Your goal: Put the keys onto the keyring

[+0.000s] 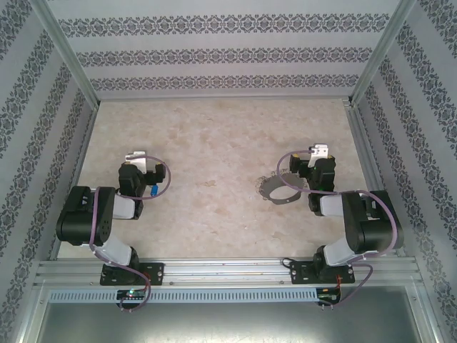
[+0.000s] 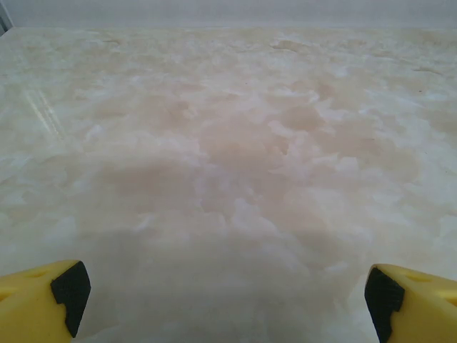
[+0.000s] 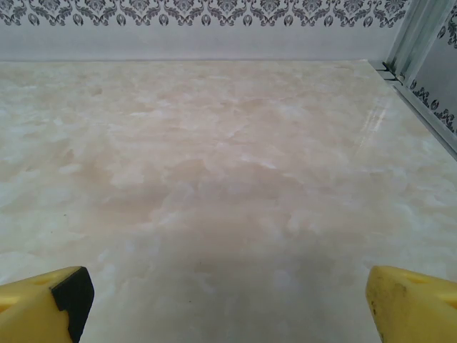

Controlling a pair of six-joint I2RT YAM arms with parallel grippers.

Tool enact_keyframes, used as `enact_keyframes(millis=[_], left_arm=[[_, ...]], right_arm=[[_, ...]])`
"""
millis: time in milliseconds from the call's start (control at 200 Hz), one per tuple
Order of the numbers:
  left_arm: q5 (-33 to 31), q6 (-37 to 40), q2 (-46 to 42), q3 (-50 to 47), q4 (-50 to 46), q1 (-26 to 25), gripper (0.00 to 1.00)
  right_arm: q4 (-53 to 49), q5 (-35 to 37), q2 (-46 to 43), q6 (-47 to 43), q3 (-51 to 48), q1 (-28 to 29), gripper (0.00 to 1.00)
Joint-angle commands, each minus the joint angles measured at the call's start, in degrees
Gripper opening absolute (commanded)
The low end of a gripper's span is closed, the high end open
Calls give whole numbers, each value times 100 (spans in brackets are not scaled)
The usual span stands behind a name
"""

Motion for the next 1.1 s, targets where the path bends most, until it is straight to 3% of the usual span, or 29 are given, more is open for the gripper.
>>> enact_keyframes(millis=[0, 859, 989, 1099], left_arm=[[68, -65, -72, 98, 75, 61, 100], [148, -48, -72, 56, 165, 63, 100], [66, -74, -199, 14, 164, 56, 100], [34, -58, -655, 144, -486, 60, 100]], right_arm=[[62, -112, 14, 4, 88, 0, 98], [97, -166, -7, 43, 74, -29, 98], [11, -107, -386, 30, -49, -31, 98], [-78, 112, -793, 87, -263, -31, 98]])
